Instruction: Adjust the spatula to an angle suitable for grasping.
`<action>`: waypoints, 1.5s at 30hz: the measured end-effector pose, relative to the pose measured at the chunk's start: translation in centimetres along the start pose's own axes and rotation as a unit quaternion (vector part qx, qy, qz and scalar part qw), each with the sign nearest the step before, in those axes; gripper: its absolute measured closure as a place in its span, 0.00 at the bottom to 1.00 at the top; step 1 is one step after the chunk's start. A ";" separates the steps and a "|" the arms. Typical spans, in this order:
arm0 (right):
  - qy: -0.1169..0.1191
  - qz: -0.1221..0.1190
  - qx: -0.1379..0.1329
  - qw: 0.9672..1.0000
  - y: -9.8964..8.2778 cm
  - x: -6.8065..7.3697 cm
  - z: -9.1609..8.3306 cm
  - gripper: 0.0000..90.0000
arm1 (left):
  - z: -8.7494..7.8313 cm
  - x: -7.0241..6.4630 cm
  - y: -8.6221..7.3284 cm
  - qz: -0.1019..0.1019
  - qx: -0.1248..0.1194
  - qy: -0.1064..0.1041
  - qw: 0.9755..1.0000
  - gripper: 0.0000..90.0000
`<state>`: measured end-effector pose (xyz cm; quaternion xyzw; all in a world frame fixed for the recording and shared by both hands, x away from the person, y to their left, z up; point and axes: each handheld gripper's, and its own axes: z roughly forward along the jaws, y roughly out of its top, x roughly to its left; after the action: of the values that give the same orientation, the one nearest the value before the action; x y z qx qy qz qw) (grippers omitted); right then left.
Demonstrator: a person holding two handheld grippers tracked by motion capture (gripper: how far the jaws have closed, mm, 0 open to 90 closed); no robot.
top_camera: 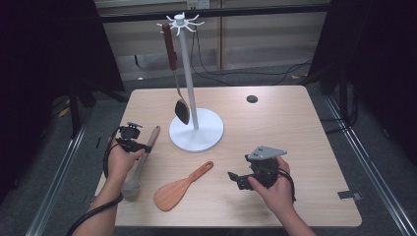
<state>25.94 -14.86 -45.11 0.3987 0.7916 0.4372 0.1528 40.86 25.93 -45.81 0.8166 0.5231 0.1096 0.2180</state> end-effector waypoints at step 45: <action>0.002 0.000 0.002 1.000 0.0 0.1 0.1 0.15 | 0.4 -0.1 -1.2 0.010 0.152 0.004 0.988 0.71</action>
<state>25.97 -14.73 -45.19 0.3981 0.7927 0.4364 0.1507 40.05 26.15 -46.75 0.8451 0.5262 0.0341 0.0884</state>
